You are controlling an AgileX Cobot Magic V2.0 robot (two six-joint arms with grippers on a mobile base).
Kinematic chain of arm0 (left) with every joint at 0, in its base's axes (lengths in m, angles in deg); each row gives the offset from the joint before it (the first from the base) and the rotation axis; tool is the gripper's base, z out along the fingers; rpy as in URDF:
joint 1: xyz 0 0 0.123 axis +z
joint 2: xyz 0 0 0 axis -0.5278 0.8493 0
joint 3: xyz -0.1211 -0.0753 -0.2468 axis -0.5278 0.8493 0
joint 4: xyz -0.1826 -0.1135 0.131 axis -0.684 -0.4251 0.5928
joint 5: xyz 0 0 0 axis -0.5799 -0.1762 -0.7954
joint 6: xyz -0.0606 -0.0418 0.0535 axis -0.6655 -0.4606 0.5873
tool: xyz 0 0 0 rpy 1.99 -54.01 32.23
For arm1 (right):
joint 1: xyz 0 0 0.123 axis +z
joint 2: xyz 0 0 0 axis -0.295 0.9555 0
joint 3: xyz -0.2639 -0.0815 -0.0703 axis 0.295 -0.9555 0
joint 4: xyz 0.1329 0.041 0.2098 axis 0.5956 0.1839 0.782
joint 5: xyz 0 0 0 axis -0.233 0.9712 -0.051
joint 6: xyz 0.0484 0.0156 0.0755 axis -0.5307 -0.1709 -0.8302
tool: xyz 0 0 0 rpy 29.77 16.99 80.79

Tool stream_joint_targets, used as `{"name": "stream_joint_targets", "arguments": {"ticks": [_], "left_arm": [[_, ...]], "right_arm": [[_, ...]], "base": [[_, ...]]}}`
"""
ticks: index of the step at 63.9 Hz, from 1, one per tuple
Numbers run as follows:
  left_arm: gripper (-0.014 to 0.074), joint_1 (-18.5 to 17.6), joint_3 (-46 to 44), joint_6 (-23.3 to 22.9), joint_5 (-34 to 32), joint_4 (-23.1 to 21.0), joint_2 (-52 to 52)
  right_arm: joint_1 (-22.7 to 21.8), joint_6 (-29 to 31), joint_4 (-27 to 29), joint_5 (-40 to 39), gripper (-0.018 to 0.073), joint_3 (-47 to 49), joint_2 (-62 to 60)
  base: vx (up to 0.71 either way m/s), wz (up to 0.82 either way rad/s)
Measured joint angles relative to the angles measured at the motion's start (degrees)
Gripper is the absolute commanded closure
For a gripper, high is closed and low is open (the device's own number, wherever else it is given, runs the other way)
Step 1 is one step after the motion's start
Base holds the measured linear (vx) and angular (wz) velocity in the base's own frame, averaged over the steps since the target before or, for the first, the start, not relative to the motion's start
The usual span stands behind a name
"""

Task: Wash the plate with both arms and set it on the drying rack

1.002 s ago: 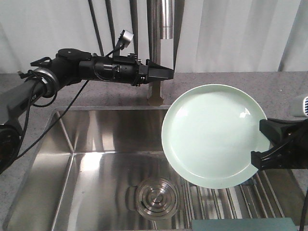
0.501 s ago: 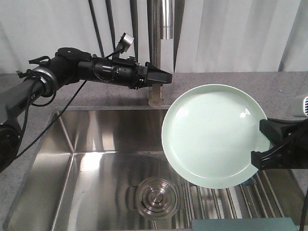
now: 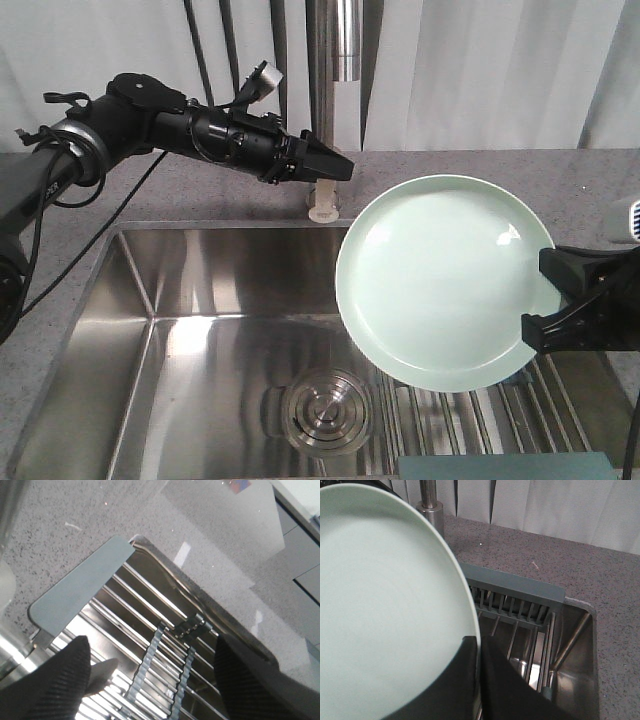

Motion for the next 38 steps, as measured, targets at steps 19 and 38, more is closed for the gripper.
{"name": "stream_joint_targets", "arguments": {"ticks": [19, 38], "left_arm": [[0.0092, -0.97, 0.00, -1.31, -0.31, 2.54, -0.09], [0.0092, -1.37, 0.00, -3.09, -0.96, 4.91, -0.66]], "right_arm": [[0.00, 0.00, 0.00, 0.00, 0.0568, 0.00, 0.00], [0.00, 0.00, 0.00, 0.00, 0.0568, 0.00, 0.00]], "base": [[0.00, 0.00], [0.00, 0.00]]}}
